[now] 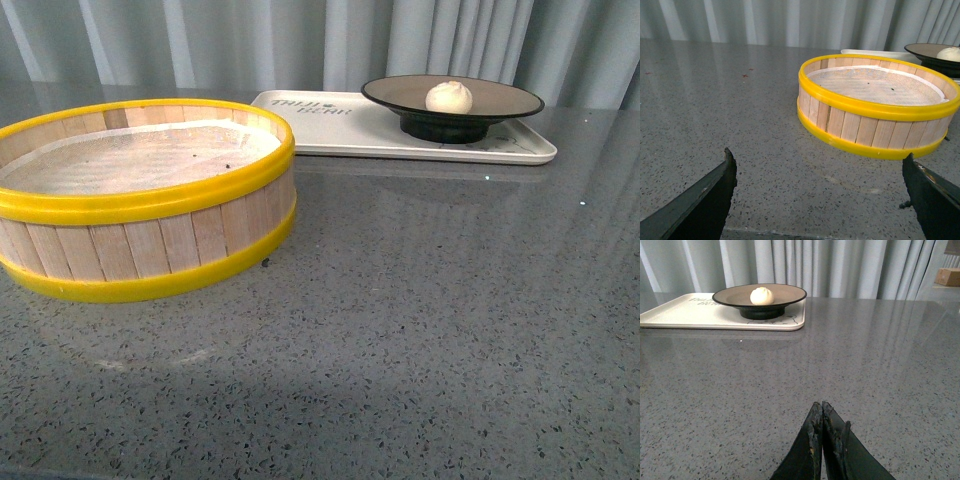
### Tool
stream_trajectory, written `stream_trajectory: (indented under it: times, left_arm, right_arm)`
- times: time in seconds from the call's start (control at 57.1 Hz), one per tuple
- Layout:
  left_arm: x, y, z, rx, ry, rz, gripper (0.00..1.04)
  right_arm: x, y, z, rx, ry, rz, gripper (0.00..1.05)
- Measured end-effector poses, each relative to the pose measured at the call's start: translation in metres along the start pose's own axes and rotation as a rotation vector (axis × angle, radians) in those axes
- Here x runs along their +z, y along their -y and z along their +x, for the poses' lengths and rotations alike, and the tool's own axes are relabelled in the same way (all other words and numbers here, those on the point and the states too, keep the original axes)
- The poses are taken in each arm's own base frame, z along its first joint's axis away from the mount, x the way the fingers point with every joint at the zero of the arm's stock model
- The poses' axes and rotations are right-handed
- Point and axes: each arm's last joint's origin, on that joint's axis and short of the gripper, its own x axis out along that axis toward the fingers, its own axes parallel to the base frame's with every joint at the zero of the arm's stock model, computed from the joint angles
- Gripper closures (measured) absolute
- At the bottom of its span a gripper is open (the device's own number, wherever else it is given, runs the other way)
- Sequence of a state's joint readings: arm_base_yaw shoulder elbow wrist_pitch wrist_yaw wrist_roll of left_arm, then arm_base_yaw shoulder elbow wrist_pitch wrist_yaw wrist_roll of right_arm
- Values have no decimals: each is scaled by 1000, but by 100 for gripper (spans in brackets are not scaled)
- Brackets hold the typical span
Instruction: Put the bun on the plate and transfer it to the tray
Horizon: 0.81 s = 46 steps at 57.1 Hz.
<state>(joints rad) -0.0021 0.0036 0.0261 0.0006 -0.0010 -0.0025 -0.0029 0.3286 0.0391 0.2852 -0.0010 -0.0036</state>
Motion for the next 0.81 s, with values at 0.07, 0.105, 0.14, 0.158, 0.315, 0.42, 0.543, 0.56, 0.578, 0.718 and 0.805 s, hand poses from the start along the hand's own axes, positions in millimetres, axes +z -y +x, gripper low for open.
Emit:
stream_trajectory:
  times: [0.07,0.105,0.14,0.158,0.315,0.42,0.543,0.56,0.578,0.718,0.805]
  left_arm:
    - [0,0,0,0,0,0,7]
    - [0,0,0,0,0,0,7]
    - [0,0,0,0,0,0,7]
    - [0,0,0,-1,0,0,7]
    - [0,0,0,0,0,0,7]
    - [0,0,0,-1,0,0,7]
    - [0,0,0,0,0,0,7]
    - [0,0,0,0,0,0,7]
    - [0,0,0,0,0,0,7]
    - [0,0,0,0,0,0,7]
    - [0,0,0,-1,0,0,7]
  right_arm:
    - [-4,0,-2,0,10,0,103]
    - [-8,0,-3,0,8,0,103]
    - [-8,0,-4,0,11,0,103]
    - [-7,0,-4,0,11,0,103]
    - [-7,0,-8,0,14,0,103]
    - [-8,0,-9,0,12,0,103]
    - [-8,0,-12,0,10,0,103]
    - [-9,0,-14,0,0,0,103]
    - [-10,0,-15,0,-8,0,103]
    - [-10,0,-21,0,10,0,103]
    - [-11,0,-21,0,7,0,103]
